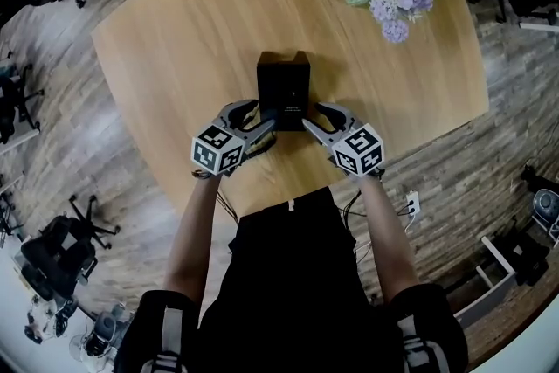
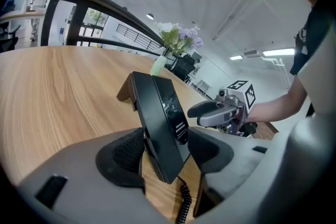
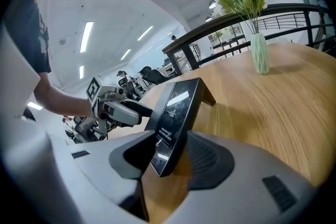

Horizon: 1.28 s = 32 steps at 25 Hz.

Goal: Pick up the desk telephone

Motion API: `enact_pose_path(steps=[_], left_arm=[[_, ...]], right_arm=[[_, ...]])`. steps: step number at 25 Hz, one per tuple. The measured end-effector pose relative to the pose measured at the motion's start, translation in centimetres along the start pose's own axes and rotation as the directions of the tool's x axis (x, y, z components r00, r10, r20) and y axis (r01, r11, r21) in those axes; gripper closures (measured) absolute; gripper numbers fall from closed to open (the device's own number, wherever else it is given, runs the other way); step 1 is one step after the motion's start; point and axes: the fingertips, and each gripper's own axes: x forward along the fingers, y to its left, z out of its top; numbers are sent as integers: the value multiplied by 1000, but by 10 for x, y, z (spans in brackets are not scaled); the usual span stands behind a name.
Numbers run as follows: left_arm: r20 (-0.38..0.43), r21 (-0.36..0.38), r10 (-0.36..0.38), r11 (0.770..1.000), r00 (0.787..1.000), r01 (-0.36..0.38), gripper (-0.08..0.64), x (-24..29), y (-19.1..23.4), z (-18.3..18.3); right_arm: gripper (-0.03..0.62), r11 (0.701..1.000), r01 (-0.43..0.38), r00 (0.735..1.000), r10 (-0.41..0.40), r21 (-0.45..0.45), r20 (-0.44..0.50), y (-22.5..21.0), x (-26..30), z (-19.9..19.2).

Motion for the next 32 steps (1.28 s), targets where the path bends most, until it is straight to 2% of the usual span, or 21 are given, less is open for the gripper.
enact_pose_path(steps=[5, 9, 17, 22, 32], left_arm=[[-22, -14, -36, 999, 999, 35, 280, 17, 8, -1], [-58, 7, -60, 998, 997, 61, 256, 30, 11, -4], [-89, 30, -77, 996, 993, 80, 255, 43, 15, -4], [-95, 40, -100, 994, 990, 104, 255, 55, 10, 1], [-89, -6, -133, 991, 987, 133, 255, 62, 11, 0]], right_arm=[[403, 999, -19, 1000, 19, 30, -8, -6, 11, -3], [388, 998, -45, 999, 46, 54, -26, -5, 19, -9], [385, 991, -53, 999, 53, 120, -3, -7, 31, -7], [387, 990, -60, 998, 62, 127, -7, -11, 32, -8], [387, 972, -95, 995, 95, 217, 11, -15, 40, -11]])
